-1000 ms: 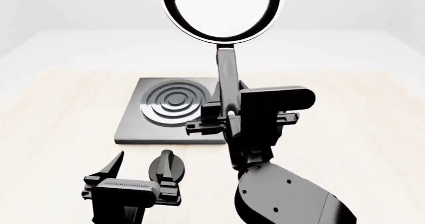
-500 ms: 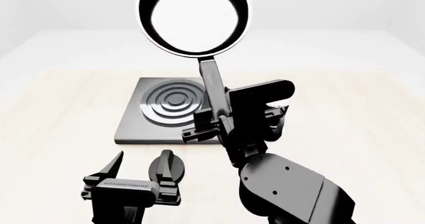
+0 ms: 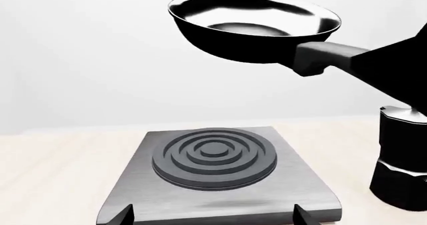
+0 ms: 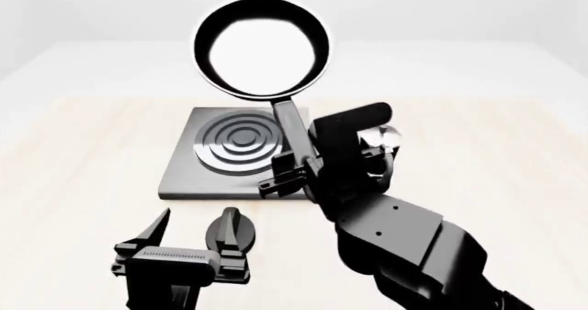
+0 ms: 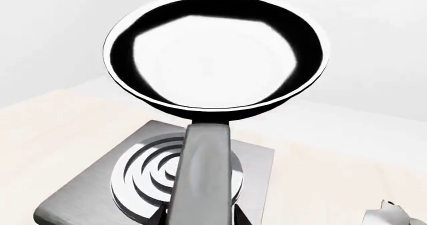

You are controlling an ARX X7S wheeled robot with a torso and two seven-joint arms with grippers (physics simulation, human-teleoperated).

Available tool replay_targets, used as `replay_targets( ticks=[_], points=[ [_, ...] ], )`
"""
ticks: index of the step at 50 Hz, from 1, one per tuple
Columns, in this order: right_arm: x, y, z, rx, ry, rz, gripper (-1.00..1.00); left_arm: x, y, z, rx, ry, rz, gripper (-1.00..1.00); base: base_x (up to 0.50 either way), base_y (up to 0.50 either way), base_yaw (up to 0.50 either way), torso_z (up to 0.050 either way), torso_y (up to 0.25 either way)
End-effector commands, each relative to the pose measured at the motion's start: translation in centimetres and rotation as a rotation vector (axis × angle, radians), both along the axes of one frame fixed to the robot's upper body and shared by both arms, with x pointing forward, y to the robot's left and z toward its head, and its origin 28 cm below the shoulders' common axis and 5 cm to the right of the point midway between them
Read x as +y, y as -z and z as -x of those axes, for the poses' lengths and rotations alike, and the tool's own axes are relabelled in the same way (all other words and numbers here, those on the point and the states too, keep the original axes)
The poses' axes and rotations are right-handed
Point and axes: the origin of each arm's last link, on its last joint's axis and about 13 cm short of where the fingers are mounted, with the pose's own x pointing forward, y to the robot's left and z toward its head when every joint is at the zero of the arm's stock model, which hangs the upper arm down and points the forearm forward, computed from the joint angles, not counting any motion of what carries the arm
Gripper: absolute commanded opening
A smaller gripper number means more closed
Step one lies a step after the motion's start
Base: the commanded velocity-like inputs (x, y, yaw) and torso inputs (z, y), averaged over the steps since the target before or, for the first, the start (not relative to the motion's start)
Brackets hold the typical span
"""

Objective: Put the frying pan on the stove.

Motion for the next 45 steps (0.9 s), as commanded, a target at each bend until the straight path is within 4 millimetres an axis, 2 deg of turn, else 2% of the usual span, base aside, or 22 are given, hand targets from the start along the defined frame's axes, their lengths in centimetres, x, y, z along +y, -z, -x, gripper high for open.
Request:
replay_targets(
  ticks=[1,25,45],
  points=[
    [-0.5,-0.9,-1.7,-0.018,0.034,0.017,-1.00,0.0,0.0,0.0,-0.001,0.000,0.000,1.00,0.00,0.00,0.00,0.000,0.000],
    [0.6,-0.6,-2.7,0.034,-0.050,0.088,-1.00,0.0,-0.2,0.1,-0.004,-0.001,-0.001,1.00,0.00,0.00,0.00,0.001,0.002],
    [0.7,0.9,-3.5,0.075,-0.065,0.115,-1.00,0.0,-0.1,0.1,-0.004,-0.002,-0.001,1.00,0.00,0.00,0.00,0.001,0.002]
  ],
)
